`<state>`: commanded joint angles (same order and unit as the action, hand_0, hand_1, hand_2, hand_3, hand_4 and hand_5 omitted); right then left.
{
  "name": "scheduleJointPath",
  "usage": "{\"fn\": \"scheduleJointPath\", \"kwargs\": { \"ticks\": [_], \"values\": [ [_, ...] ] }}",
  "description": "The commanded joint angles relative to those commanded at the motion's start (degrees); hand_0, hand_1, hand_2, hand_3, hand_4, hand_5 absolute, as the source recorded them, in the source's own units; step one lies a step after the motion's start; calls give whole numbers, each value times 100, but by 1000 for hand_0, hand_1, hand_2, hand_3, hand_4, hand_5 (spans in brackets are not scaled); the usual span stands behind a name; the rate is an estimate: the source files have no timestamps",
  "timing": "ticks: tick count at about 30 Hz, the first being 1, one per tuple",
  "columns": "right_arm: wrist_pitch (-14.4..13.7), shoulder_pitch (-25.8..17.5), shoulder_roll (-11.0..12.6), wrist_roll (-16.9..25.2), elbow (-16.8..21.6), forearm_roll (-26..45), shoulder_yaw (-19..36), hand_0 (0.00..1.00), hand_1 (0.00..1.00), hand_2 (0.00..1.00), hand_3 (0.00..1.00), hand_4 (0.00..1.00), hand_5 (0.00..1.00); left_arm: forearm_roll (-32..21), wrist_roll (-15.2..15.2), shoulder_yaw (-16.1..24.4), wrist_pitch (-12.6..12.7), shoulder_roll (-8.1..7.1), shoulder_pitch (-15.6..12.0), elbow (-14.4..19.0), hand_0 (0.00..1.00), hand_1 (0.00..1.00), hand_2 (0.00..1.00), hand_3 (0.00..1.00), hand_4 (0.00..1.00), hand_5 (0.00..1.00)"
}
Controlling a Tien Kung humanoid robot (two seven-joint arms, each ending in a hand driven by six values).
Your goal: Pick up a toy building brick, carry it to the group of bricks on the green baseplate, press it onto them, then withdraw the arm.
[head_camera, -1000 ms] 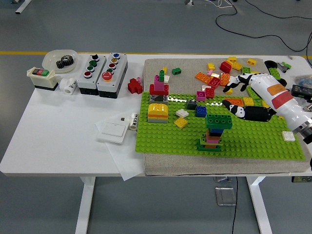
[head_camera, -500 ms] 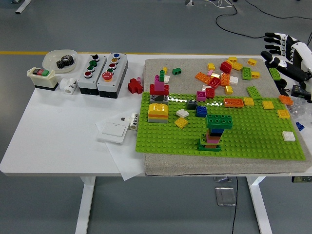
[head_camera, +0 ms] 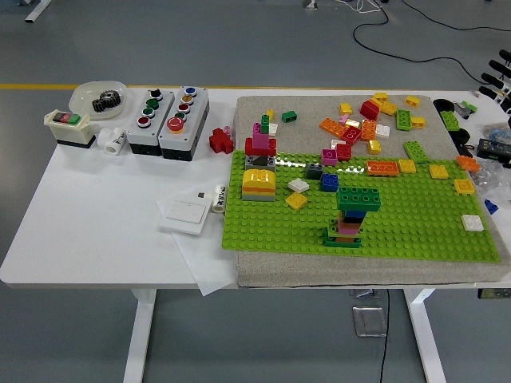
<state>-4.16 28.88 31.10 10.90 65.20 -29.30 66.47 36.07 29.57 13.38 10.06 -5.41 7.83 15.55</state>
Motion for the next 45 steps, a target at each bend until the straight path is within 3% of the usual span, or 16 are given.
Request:
{"fn": "scheduleJointPath", "kwargs": {
  "ticks": [12,45],
  "values": [
    [74,-79,-70,-32,-267,-124,-41,843,804,832,847,998,822,3,7,22,12,24,-23,7,376,513,616,774,782,912],
    [163,-229,-42,-38,-278,-171,5,831,798,818,831,998,821,428,18,302,-59,19,-18,46,380,518,625,770,775,912]
  ]
}}
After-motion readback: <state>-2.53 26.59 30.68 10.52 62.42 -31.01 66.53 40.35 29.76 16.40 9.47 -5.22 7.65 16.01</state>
